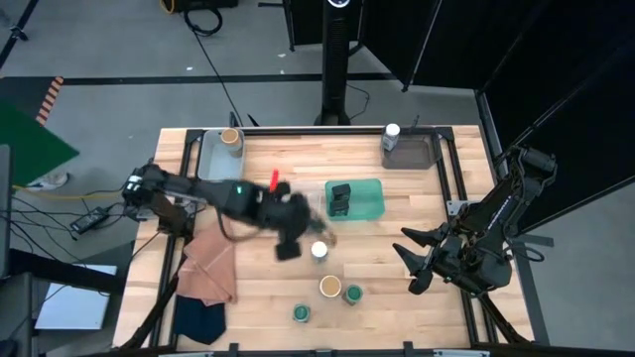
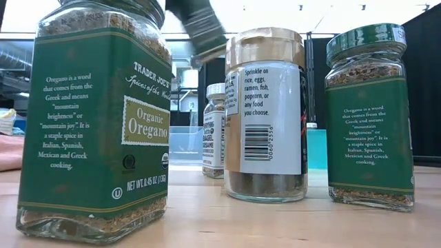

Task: Sort spices by type
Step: Put the green seasoning can into the green bin

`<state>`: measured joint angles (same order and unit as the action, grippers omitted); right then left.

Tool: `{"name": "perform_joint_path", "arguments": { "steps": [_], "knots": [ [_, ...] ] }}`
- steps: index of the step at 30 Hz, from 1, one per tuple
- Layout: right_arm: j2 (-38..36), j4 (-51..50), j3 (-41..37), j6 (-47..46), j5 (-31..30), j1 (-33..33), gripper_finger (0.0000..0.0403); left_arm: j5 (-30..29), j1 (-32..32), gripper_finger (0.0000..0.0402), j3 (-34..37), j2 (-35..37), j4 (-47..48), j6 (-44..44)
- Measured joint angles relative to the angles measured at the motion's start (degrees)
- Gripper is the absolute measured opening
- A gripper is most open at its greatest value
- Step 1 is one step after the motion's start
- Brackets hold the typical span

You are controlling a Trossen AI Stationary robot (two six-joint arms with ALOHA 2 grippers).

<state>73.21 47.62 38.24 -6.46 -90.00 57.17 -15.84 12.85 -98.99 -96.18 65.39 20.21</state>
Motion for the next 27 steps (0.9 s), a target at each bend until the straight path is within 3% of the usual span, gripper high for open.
{"name": "perform_joint_path", "arguments": {
  "steps": [7,14,27],
  "knots": [
    [0.0,-0.2,0.0,0.1,0.0,0.0,0.0247,0.3,-9.6,0.0138,-1.9,-0.7,-17.6,4.7],
    [0.0,-0.5,0.0,0.0,0.0,0.0,0.0247,0.9,-13.5,0.0138,-1.9,-6.3,-28.9,4.2],
    [0.0,-0.7,0.0,0.0,0.0,0.0,0.0245,1.1,-14.2,0.0138,-1.8,-17.3,-29.6,-1.0]
  ]
}}
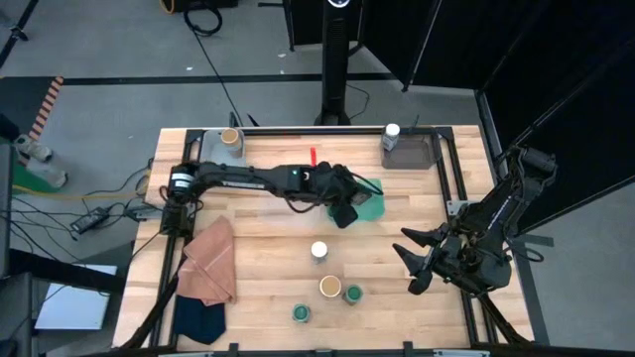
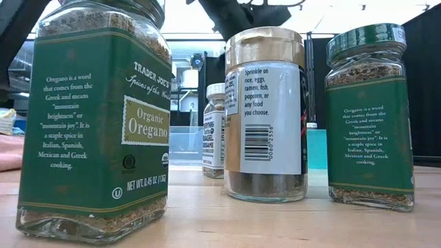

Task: Sort spices by type
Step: Put the green seasoning can into the green bin

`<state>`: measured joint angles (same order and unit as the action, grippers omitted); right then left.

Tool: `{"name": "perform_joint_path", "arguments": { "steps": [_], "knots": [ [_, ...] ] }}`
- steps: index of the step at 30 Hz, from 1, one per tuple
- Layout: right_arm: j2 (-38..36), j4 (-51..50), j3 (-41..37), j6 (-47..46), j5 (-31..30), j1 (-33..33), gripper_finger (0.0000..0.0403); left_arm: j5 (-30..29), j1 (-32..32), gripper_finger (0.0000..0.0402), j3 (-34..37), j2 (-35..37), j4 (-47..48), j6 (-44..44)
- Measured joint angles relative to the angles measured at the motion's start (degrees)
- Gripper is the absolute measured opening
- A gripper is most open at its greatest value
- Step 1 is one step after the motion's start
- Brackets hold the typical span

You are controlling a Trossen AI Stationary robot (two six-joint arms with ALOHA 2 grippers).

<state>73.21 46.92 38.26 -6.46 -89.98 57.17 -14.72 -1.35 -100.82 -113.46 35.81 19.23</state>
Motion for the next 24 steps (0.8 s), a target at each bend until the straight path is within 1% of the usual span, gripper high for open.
{"name": "perform_joint_path", "arguments": {
  "steps": [7,13,18,24],
  "knots": [
    [0.0,-0.2,0.0,0.0,0.0,0.0,0.0245,0.0,-0.1,0.0137,-1.1,-3.6,1.2,-3.7],
    [0.0,-0.3,0.0,-0.2,0.0,0.0,0.0244,-0.2,-0.1,0.0137,-8.1,-8.9,5.7,-8.4],
    [0.0,-0.4,0.0,-1.1,0.0,0.0,0.0243,-0.2,-0.5,0.0137,-14.7,-12.5,9.2,-10.0],
    [0.0,-0.4,0.0,-1.4,0.0,0.0,0.0243,-0.1,-1.8,0.0137,-15.3,-12.7,11.5,-10.2]
  ]
}}
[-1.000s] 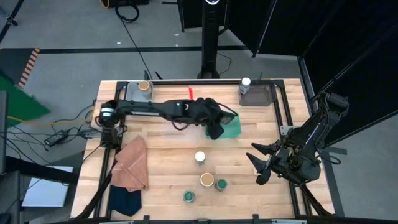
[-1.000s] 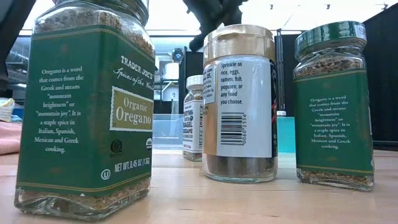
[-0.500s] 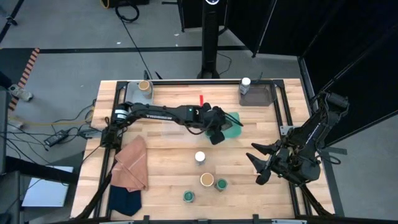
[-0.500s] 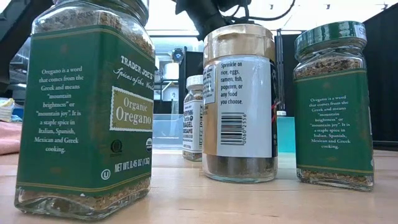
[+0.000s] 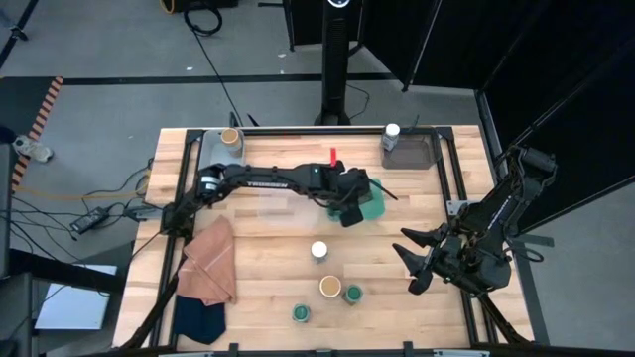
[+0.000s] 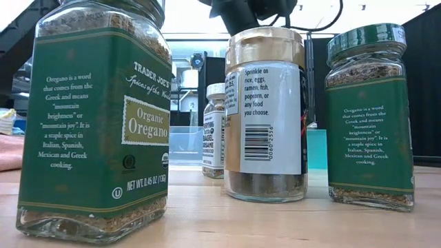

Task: Sort spices by type
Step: Put the green seasoning can into the green bin

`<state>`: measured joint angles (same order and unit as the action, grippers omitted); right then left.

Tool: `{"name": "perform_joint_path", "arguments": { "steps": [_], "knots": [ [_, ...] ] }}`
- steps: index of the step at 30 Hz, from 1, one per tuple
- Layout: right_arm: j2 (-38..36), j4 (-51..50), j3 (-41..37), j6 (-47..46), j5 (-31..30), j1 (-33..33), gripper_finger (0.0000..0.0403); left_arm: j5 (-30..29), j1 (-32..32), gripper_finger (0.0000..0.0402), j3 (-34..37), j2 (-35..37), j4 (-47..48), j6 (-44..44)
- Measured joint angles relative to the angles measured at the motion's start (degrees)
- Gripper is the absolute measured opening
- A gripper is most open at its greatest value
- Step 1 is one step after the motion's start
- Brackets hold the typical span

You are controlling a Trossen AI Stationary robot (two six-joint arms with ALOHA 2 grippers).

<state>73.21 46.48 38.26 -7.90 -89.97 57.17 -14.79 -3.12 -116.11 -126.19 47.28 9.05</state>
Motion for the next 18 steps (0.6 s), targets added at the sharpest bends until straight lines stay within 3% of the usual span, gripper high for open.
{"name": "perform_joint_path", "arguments": {
  "steps": [18],
  "knots": [
    [0.0,-0.1,0.0,-0.1,0.0,0.0,0.0242,2.3,-0.7,0.0137,0.1,-2.0,2.8,-5.5]
  ]
}}
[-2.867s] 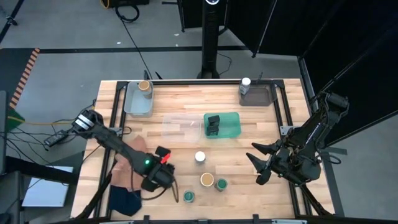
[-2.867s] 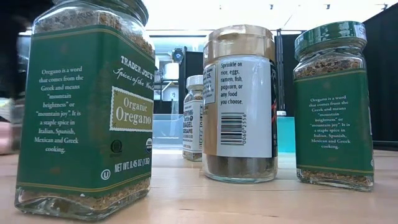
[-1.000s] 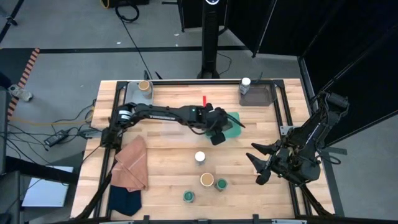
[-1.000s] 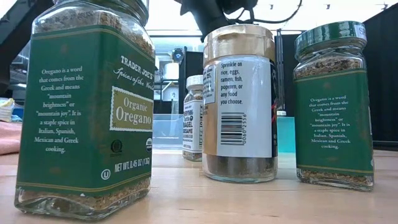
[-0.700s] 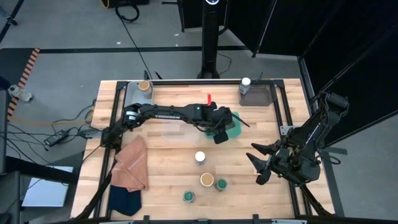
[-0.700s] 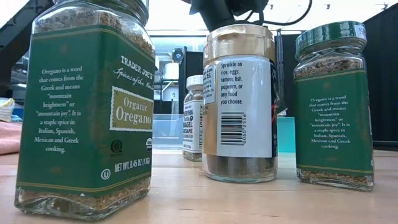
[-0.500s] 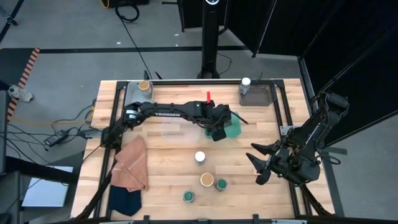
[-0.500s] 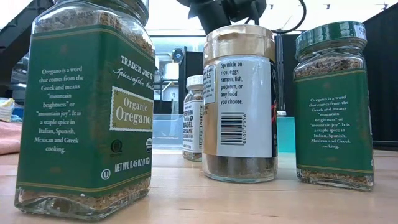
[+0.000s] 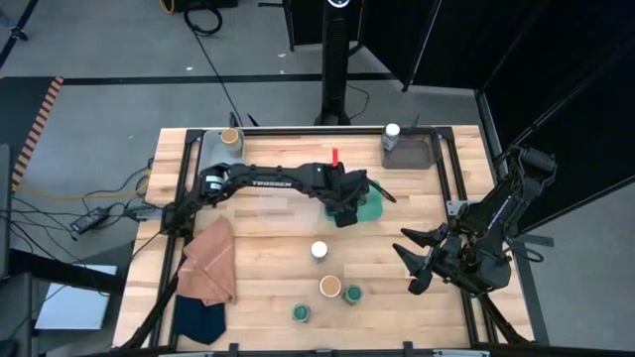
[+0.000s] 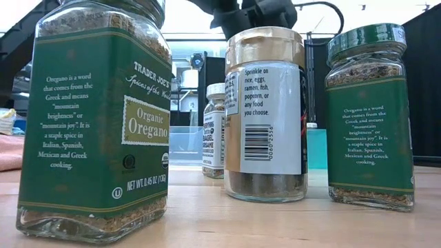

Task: Sort spices by type
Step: Put the green seasoning can into the green bin

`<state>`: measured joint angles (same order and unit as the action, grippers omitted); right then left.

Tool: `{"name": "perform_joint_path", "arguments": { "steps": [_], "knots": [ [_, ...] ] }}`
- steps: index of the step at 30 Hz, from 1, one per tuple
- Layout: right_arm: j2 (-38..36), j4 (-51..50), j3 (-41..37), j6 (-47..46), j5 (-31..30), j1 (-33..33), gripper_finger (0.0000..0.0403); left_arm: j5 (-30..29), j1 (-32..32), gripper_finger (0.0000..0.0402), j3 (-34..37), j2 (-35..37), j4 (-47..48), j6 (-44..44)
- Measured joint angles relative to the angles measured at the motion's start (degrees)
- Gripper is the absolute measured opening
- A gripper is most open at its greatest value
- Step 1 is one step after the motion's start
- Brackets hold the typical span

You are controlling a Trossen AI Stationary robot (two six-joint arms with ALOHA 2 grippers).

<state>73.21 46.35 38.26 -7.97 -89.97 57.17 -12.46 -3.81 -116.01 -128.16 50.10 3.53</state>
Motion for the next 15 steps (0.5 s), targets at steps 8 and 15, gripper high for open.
{"name": "perform_joint_path", "arguments": {
  "steps": [8,15],
  "knots": [
    [0.0,-0.1,0.0,0.0,0.0,-0.1,0.0242,0.4,0.5,0.0137,0.0,-1.9,1.1,-1.9],
    [0.0,-0.2,0.0,0.1,0.0,-0.3,0.0244,0.8,0.5,0.0154,-0.4,-2.0,1.1,-1.9]
  ]
}}
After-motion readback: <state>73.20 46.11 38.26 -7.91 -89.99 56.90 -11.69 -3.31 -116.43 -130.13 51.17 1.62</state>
